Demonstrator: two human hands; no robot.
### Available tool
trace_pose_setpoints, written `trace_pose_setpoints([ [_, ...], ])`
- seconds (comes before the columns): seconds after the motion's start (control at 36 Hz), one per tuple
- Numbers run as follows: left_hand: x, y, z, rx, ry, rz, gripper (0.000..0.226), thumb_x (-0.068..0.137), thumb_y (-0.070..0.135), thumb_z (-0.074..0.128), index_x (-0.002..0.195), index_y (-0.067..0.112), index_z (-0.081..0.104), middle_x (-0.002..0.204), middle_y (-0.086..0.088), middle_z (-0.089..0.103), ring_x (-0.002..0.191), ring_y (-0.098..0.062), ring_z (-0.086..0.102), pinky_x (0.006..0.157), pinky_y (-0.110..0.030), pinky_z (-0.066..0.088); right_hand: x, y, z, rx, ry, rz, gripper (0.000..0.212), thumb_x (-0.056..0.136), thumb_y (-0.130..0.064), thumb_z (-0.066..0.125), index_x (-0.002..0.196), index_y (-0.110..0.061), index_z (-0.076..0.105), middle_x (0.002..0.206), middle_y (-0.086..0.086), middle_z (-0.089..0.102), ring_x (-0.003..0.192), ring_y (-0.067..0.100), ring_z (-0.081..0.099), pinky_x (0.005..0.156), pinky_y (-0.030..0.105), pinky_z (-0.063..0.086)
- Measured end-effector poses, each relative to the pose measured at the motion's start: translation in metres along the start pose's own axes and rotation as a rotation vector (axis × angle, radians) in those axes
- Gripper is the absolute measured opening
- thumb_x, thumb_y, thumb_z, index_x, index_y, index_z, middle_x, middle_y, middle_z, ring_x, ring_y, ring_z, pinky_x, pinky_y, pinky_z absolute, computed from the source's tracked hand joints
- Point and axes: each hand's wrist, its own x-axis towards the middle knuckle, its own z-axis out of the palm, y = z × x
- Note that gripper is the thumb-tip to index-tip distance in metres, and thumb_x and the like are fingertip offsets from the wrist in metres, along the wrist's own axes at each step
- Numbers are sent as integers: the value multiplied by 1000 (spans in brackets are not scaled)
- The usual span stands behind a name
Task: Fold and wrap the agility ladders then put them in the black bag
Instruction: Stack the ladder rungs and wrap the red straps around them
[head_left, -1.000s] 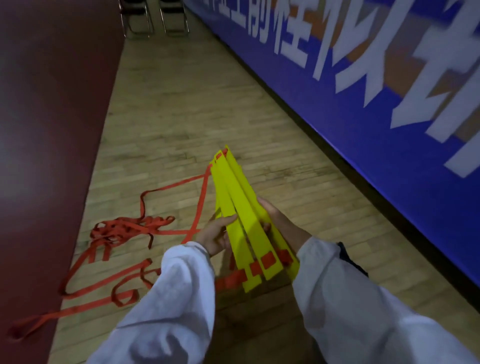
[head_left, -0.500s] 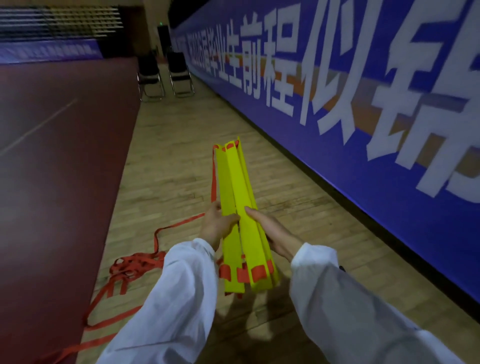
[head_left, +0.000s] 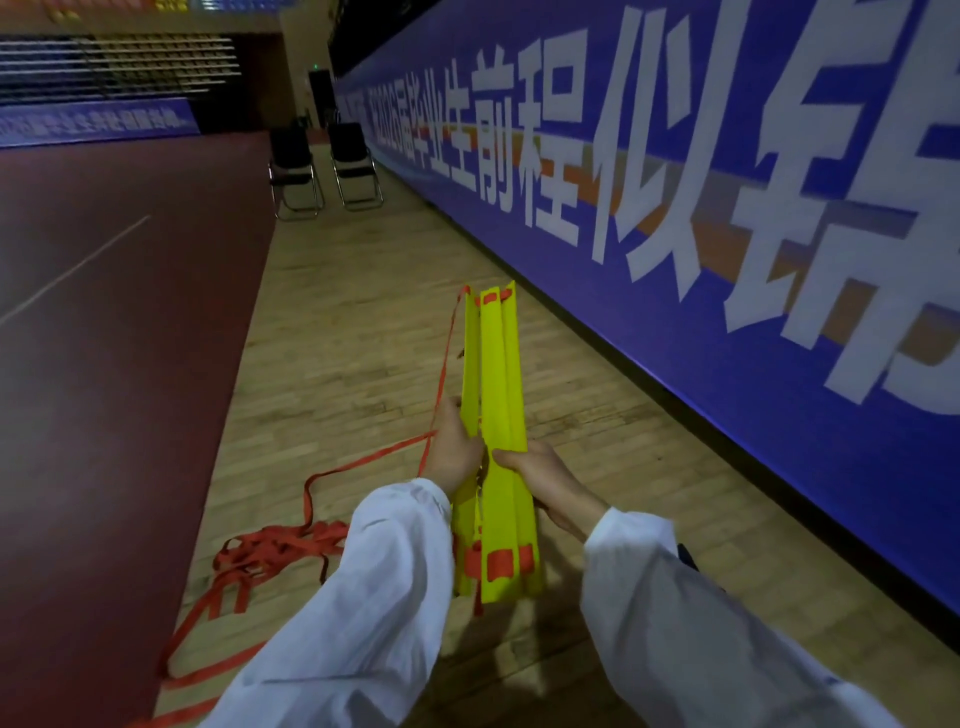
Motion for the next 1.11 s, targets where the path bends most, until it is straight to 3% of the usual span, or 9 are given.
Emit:
trace_pose_setpoints([
  [0.19, 3, -1, 16, -109, -42, -78, 39, 103, 15, 36, 140, 5, 41, 134, -23, 52, 125, -37, 49, 102, -43, 39, -3, 9, 1, 21, -13, 14, 33, 87, -22, 59, 115, -6, 65, 96, 15, 73, 85, 34, 70, 84, 51, 55],
  [0.28, 1, -1, 18, -135, -58, -106, 33, 102, 8, 37, 131, 2, 51, 118, -20, 59, 103, -29, 59, 81, -24, 43, 9, 19, 0, -27, 10, -4, 46, 71, -35, 51, 102, -8, 70, 98, 17, 72, 94, 34, 68, 91, 56, 50],
  [0.36, -6, -2, 21, -161, -102, -142, 29, 99, 8, 45, 128, 7, 49, 77, -4, 53, 58, -10, 48, 45, -14, 37, 5, 15, 1, -47, 46, 24, 49, 85, -54, 44, 99, -14, 69, 103, 19, 71, 99, 34, 66, 95, 53, 48],
  [0.42, -7, -4, 23, -171, -114, -161, 29, 99, 11, 48, 127, 5, 47, 70, -3, 48, 51, -7, 46, 43, -16, 35, 1, 12, 0, -70, 75, 52, 58, 93, -63, 33, 113, -19, 67, 109, 14, 70, 104, 30, 65, 97, 48, 48],
  [0.47, -8, -6, 26, -176, -140, -168, 34, 99, 15, 49, 130, 3, 46, 79, -6, 53, 63, -12, 50, 55, -23, 39, -1, 11, -1, -42, 55, 85, 63, 89, -72, 31, 119, -28, 65, 112, 9, 69, 106, 27, 64, 99, 46, 48],
  [0.56, -12, -8, 28, -167, -184, -150, 35, 100, 15, 47, 133, 1, 46, 109, -14, 61, 97, -23, 60, 69, -22, 45, 0, 10, -6, 27, 51, 137, 75, 63, -91, 37, 94, -32, 71, 95, 7, 71, 92, 26, 66, 87, 40, 52],
  [0.67, -21, -8, 31, -233, -259, -110, 35, 101, 8, 40, 136, 1, 42, 101, -10, 61, 72, 0, 60, 50, -8, 44, -3, 8, -14, 169, -17, 163, 41, 91, -57, 51, 74, -22, 64, 52, 1, 56, 46, 13, 55, 46, 24, 41],
  [0.86, -28, -11, 23, -275, -356, -187, 33, 88, 9, 65, 115, 13, 45, 91, -2, 55, 63, -10, 61, 59, -27, 50, 1, 6, -25, 294, -136, 199, 24, 95, -22, 58, 113, -8, 64, 95, 10, 64, 73, 18, 66, 57, 31, 59],
  [1.11, -52, -9, 22, -169, -459, -185, 23, 93, 21, 61, 94, 18, 38, 92, -1, 61, 68, -19, 57, 59, -30, 51, 4, 6, -37, 361, -120, 226, 18, 98, -15, 49, 90, -1, 57, 62, 8, 66, 56, 19, 68, 52, 26, 54],
])
